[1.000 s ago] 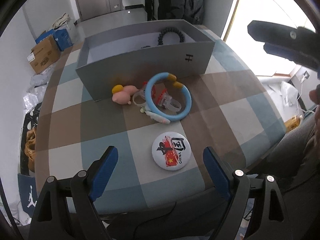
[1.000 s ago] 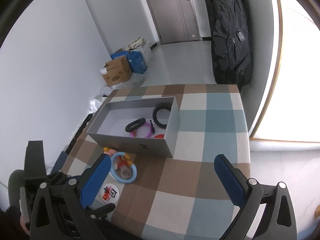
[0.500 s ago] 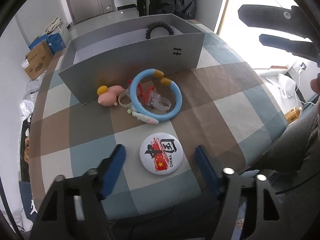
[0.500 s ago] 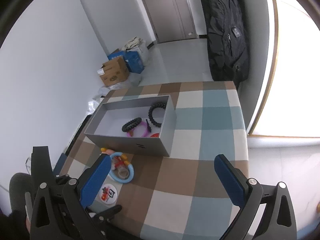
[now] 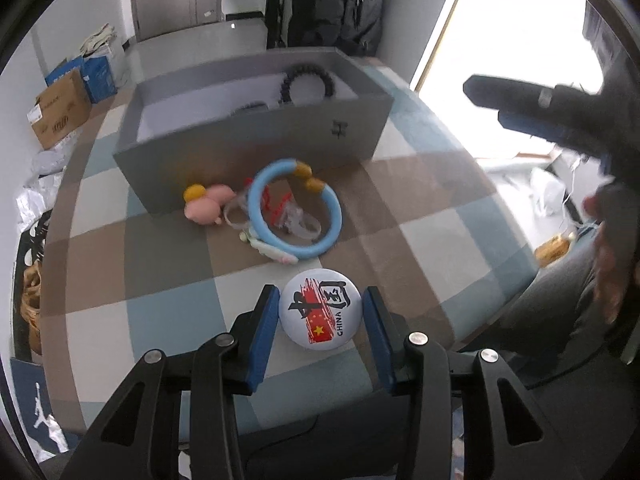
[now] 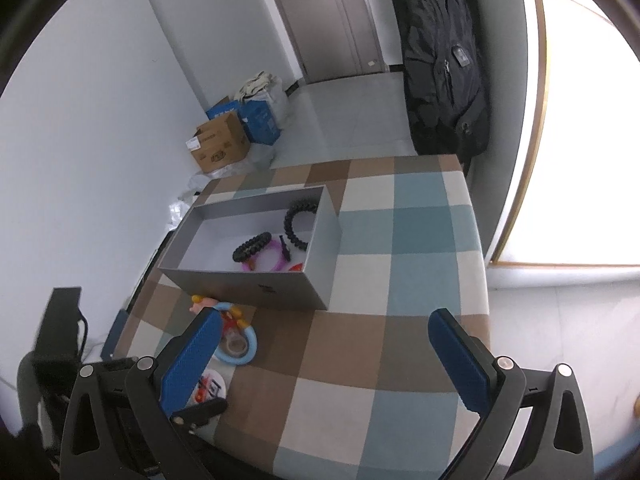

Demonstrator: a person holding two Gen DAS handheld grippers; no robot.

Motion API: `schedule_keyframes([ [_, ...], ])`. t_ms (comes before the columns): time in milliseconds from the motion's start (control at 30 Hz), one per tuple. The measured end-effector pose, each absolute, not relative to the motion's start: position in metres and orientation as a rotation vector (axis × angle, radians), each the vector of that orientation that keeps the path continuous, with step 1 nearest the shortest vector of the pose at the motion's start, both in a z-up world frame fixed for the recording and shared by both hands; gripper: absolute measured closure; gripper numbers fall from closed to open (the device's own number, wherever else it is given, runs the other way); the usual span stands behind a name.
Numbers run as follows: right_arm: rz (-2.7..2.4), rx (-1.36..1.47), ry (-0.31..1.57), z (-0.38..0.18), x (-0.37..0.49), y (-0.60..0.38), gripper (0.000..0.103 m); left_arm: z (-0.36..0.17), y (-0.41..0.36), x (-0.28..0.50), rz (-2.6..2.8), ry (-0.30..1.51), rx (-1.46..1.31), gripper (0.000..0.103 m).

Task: Organize jewelry
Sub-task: 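Lower the left gripper onto the white round badge and close it, then lift the white badge with the left gripper while the right gripper grasps the light blue ring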

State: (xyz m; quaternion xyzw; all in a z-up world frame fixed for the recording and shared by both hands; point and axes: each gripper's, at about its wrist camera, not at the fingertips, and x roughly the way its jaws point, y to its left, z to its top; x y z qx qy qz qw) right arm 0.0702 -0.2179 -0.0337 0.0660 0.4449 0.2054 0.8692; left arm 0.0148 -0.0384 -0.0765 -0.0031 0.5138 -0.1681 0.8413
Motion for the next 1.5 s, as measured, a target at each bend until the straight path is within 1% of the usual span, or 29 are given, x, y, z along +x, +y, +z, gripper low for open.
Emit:
schedule_keyframes([
  [267, 0.443, 0.134, 0.956, -0.04, 0.072, -0.212, 0.0, -0.035, -0.005, 0.016, -0.33, 0.937, -0.129, 0.066],
  [533, 0.483, 0.104, 0.973, -0.049, 0.072, -0.193, 0.0, -0.011, 0.039, 0.029, -0.2, 0.797, -0.27, 0.066],
  [633, 0.512, 0.058, 0.97, -0.052, 0.069, -0.179, 0.002, -0.01, 0.048, 0.033, -0.187, 0.782, -0.308, 0.066],
  [800, 0.572, -0.039, 0.984, -0.062, 0.064, -0.147, 0.013, -0.011, 0.06, 0.038, -0.178, 0.78, -0.369, 0.066],
  [1133, 0.604, -0.241, 0.986, -0.083, 0.054, -0.091, 0.015, -0.01, 0.075, 0.038, -0.163, 0.78, -0.405, 0.066],
  [1167, 0.598, -0.262, 0.989, -0.086, 0.054, -0.086, 0.018, -0.011, 0.077, 0.038, -0.165, 0.785, -0.416, 0.066],
  [1200, 0.592, -0.275, 0.99, -0.087, 0.054, -0.084, 0.024, -0.012, 0.077, 0.039, -0.167, 0.79, -0.423, 0.066],
  [1267, 0.575, -0.302, 0.991, -0.09, 0.055, -0.079, 0.029, -0.014, 0.08, 0.039, -0.161, 0.8, -0.436, 0.066],
  [1333, 0.569, -0.319, 0.989, -0.091, 0.054, -0.075, 0.032, -0.016, 0.08, 0.041, -0.159, 0.812, -0.44, 0.066],
  [1400, 0.564, -0.333, 0.988, -0.092, 0.057, -0.075, 0.044, -0.017, 0.08, 0.041, -0.162, 0.815, -0.442, 0.066],
  [1500, 0.566, -0.327, 0.986, -0.091, 0.056, -0.075, 0.044, -0.016, 0.08, 0.041, -0.165, 0.816, -0.439, 0.066],
])
